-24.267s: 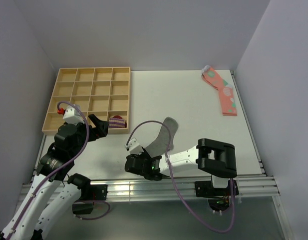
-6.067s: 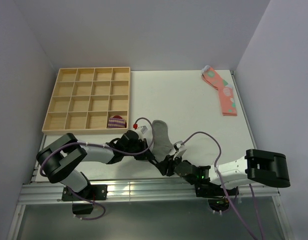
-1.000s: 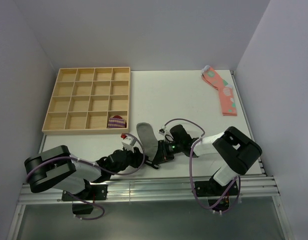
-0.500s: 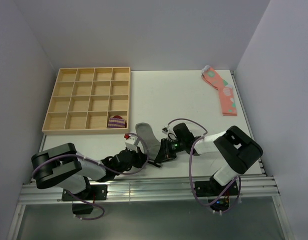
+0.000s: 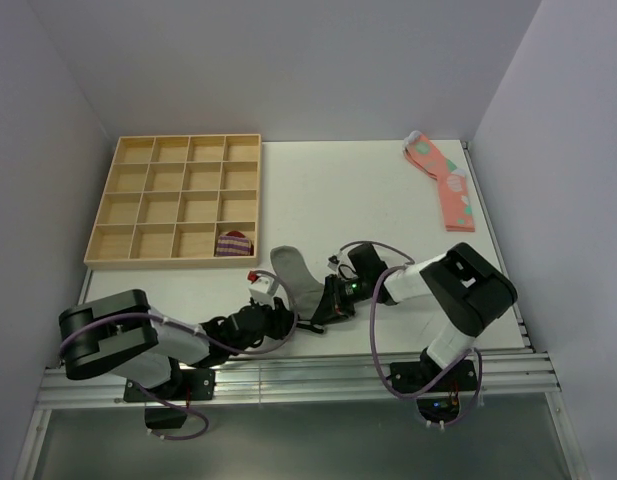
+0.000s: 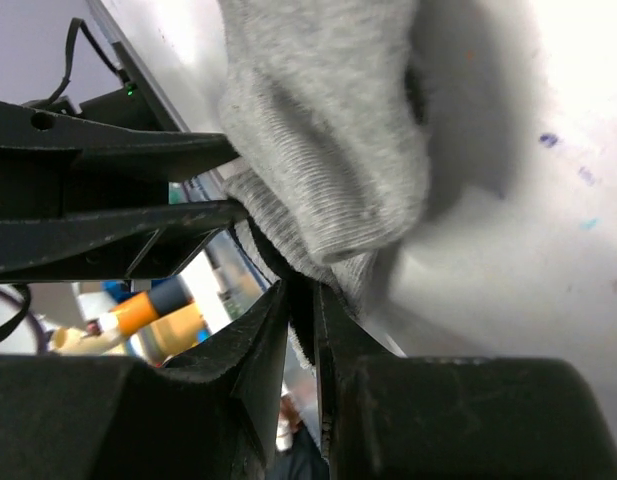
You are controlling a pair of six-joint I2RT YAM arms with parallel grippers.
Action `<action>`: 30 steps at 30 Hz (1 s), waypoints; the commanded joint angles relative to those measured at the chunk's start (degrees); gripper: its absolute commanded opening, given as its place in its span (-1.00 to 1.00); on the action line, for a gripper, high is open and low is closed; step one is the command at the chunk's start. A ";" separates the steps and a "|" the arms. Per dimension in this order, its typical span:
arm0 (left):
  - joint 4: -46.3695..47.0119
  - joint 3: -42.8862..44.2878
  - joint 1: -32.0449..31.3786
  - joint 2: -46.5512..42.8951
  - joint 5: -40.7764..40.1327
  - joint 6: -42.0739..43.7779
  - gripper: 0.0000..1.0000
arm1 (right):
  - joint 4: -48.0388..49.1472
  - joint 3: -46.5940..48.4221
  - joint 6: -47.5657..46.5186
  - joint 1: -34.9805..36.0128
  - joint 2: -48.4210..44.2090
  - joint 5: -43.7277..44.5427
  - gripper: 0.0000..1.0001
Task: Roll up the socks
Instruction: Roll the sock at the center of the board.
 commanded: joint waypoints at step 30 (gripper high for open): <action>4.00 0.15 -7.27 -4.96 -0.84 12.27 -0.12 | -11.16 5.99 -4.21 -1.64 9.39 -0.95 -0.61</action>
